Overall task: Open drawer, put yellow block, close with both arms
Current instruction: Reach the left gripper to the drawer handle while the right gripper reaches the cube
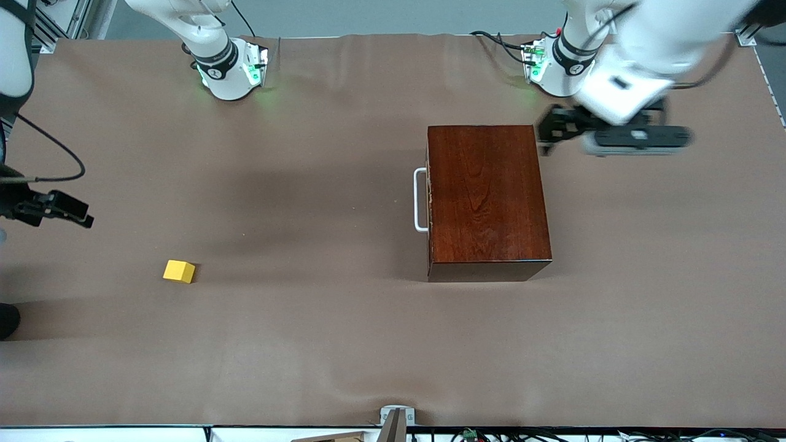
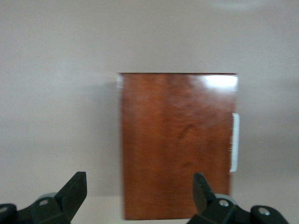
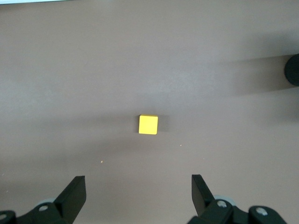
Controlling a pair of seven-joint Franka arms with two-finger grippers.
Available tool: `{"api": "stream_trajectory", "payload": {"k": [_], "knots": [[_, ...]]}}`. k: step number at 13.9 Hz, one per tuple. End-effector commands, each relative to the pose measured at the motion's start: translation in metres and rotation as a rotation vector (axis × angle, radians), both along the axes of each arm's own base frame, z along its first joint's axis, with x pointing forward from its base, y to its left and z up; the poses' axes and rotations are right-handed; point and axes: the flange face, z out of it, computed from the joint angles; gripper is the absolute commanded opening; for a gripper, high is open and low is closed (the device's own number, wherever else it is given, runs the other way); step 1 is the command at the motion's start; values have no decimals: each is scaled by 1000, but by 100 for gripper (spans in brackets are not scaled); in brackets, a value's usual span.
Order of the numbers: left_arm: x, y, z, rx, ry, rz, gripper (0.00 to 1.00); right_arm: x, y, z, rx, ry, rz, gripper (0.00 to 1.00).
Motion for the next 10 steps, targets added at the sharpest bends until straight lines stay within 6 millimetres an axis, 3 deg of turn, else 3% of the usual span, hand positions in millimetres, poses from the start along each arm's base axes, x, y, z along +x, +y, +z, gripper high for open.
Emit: {"api": "stream_trajectory", "payload": {"k": [1,3,5,6,10], "knots": [[-1,-73,-12,-60,52,86,100,25,-4,-14,14,-4,-14,100],[-19,-132,-28,-78,50,127,100,45,-2,-36,26,11,-12,100],[-37,-176,-46,-79,39,119,100,56,-1,-54,39,26,-15,100],[-46,-197,-59,-80,41,130,100,63,1,-73,54,40,-22,100],[-75,-257,-125,41,0,112,100,82,11,-127,59,58,-10,100]]}}
